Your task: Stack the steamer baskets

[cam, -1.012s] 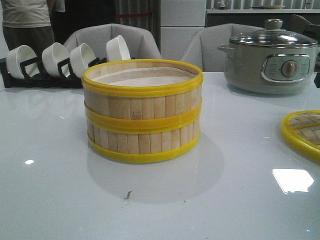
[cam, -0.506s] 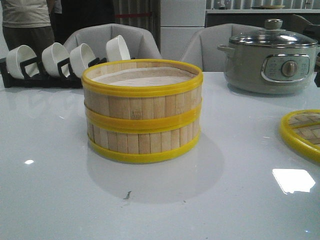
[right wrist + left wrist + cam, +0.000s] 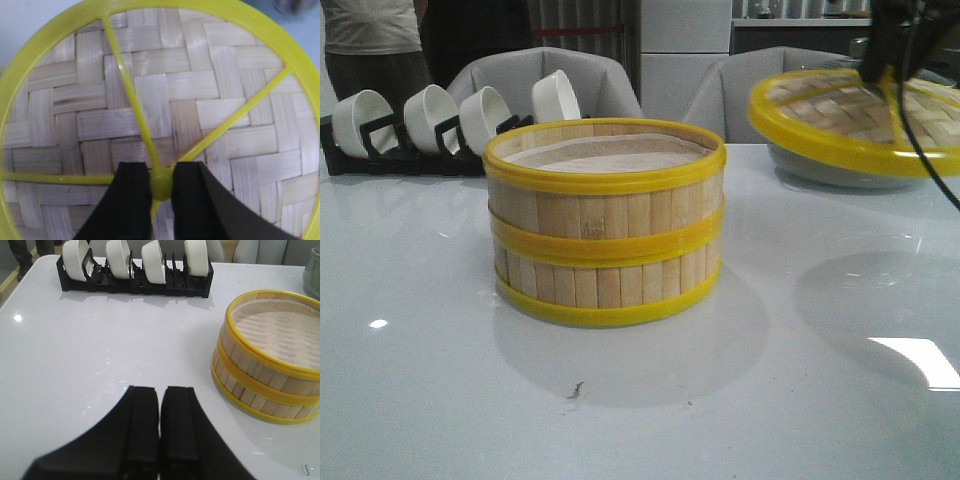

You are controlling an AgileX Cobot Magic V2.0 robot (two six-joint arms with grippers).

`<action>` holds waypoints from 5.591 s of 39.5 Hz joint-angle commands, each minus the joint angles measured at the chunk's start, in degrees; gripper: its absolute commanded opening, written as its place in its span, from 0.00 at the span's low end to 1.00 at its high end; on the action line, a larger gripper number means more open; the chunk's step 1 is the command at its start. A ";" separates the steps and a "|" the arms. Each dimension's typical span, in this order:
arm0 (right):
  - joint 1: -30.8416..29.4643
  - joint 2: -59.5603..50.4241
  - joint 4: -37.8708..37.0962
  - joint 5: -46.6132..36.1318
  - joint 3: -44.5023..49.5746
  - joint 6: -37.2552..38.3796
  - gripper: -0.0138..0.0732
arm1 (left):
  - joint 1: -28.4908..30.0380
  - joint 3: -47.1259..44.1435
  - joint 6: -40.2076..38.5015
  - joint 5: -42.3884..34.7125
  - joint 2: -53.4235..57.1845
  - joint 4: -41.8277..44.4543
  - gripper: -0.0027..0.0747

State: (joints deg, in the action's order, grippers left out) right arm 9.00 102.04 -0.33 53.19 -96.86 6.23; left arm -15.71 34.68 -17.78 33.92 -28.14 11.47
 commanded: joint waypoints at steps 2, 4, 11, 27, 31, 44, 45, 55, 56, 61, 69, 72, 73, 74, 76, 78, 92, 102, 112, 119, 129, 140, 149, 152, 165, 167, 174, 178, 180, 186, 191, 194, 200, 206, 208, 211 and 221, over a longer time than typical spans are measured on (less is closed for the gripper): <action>6.15 -1.09 -0.28 0.13 -8.51 -0.27 0.21 | 0.25 1.52 -0.51 -4.41 -0.23 0.13 0.16; 8.70 0.43 -0.28 1.17 -11.53 -0.27 0.21 | 0.25 1.52 -0.51 -4.41 -0.23 0.13 0.16; 16.51 7.26 -0.28 6.02 -23.14 -0.27 0.21 | 0.25 1.52 -0.51 -4.41 -0.23 0.13 0.16; 24.06 17.30 -0.28 9.47 -33.60 -0.27 0.21 | 0.25 1.52 -0.51 -4.41 -0.23 0.13 0.16; 24.13 17.81 -0.28 8.82 -33.60 -0.27 0.21 | 0.25 1.52 -0.51 -4.41 -0.23 0.13 0.16; 24.13 18.74 -0.28 6.40 -33.60 -0.27 0.21 | 0.25 1.52 -0.51 -4.41 -0.23 0.13 0.16; 24.13 18.88 -0.28 6.54 -33.60 -0.27 0.21 | 0.25 1.52 -0.51 -4.41 -0.23 0.13 0.16; 24.13 20.03 -0.33 6.94 -33.60 -0.27 0.21 | 0.25 1.52 -0.51 -4.41 -0.23 0.13 0.16; 24.13 20.03 -0.33 6.88 -33.60 -0.27 0.21 | 0.25 1.52 -0.51 -4.41 -0.23 0.13 0.16; 24.13 20.03 -0.33 6.89 -33.60 -0.27 0.21 | 0.25 1.52 -0.51 -4.41 -0.23 0.13 0.16; 24.13 19.85 -0.33 7.72 -33.60 -0.27 0.38 | 0.25 1.52 -0.51 -4.41 -0.23 0.13 0.16; 24.13 19.63 -0.33 7.67 -33.60 -0.27 0.53 | 0.25 1.52 -0.51 -4.41 -0.23 0.13 0.16; 24.13 19.47 -0.33 7.67 -33.60 -0.27 0.59 | 0.25 1.52 -0.51 -4.41 -0.23 0.13 0.16; 24.13 19.20 -0.33 7.67 -33.60 -0.27 0.62 | 0.25 1.52 -0.51 -4.41 -0.23 0.13 0.16; 24.13 18.77 -0.33 7.40 -33.60 -0.27 0.67 | 0.25 1.52 -0.51 -4.41 -0.23 0.13 0.16; 24.13 18.01 -0.33 6.96 -33.60 -0.27 0.67 | 0.25 1.52 -0.51 -4.41 -0.23 0.13 0.16; 23.01 8.24 -4.41 1.76 -31.61 -0.27 0.67 | 0.25 1.52 -0.51 -4.41 -0.23 0.13 0.16; 18.30 -7.63 -4.97 -7.01 -15.55 -0.27 0.67 | 0.25 1.52 -0.51 -4.41 -0.23 0.13 0.16; 11.06 -28.32 -4.72 -20.51 11.54 -0.27 0.67 | 0.25 1.52 -0.51 -4.41 -0.23 0.13 0.16; 2.23 -43.00 -4.54 -29.29 30.94 -0.27 0.67 | 0.25 1.52 -0.51 -4.41 -0.23 0.13 0.16; -9.48 -62.97 -4.30 -29.56 50.11 -0.27 0.67 | 0.25 1.52 -0.51 -4.41 -0.23 0.13 0.16; -11.82 -75.12 -0.26 -29.36 63.13 -0.27 0.67 | 0.25 1.52 -0.51 -4.41 -0.23 0.13 0.16; -11.87 -79.50 -0.26 -37.73 72.95 -0.27 0.61 | 0.25 1.52 -0.51 -4.41 -0.23 0.13 0.16; -11.87 -79.54 -0.26 -40.40 75.26 -0.27 0.52 | 0.25 1.52 -0.51 -4.41 -0.23 0.13 0.16; -11.87 -79.54 -1.00 -43.68 78.02 -0.27 0.22 | 0.25 1.52 -0.51 -4.41 -0.23 0.13 0.16; -11.87 -79.54 -1.00 -44.41 78.02 -0.27 0.22 | 0.25 1.52 -0.51 -4.41 -0.23 0.13 0.16; -11.87 -79.54 -1.00 -44.82 78.02 -0.27 0.22 | 0.25 1.52 -0.51 -4.41 -0.23 0.13 0.16; -11.87 -79.54 -1.00 -44.59 78.02 -0.27 0.22 | 0.25 1.52 -0.51 -4.41 -0.23 0.13 0.16; -11.87 -79.54 -1.00 -44.38 78.02 -0.27 0.22 | 0.25 1.52 -0.51 -4.41 -0.23 0.13 0.16; -11.87 -79.54 -1.00 -44.12 78.02 -0.27 0.22 | 0.25 1.52 -0.51 -4.41 -0.23 0.13 0.16; -11.87 -79.54 -1.00 -44.12 78.02 -0.27 0.22 | 0.25 1.52 -0.51 -4.41 -0.23 0.13 0.16; -11.87 -79.54 -1.00 -44.12 78.02 -0.27 0.22 | 0.25 1.52 -0.51 -4.41 -0.23 0.13 0.16; -11.87 -79.54 -1.00 -44.12 78.02 -0.27 0.22 | 0.25 1.52 -0.51 -4.41 -0.23 0.13 0.16; -11.87 -79.54 -1.00 -44.12 78.02 -0.27 0.22 | 0.25 1.52 -0.51 -4.41 -0.23 0.13 0.16; -11.87 -79.54 -1.00 -44.12 78.02 -0.27 0.22 | 0.25 1.52 -0.51 -4.41 -0.23 0.13 0.16; -11.87 -79.54 -1.00 -44.12 78.02 -0.27 0.22 | 0.25 1.52 -0.51 -4.41 -0.23 0.13 0.16; -11.87 -79.54 -1.00 -44.12 78.02 -0.27 0.22 | 0.25 1.52 0.15 -4.78 -0.23 2.34 0.16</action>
State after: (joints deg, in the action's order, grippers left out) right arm -2.50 22.34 -0.48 13.79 -17.08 6.23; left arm -15.71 34.64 -17.78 33.92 -28.14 12.35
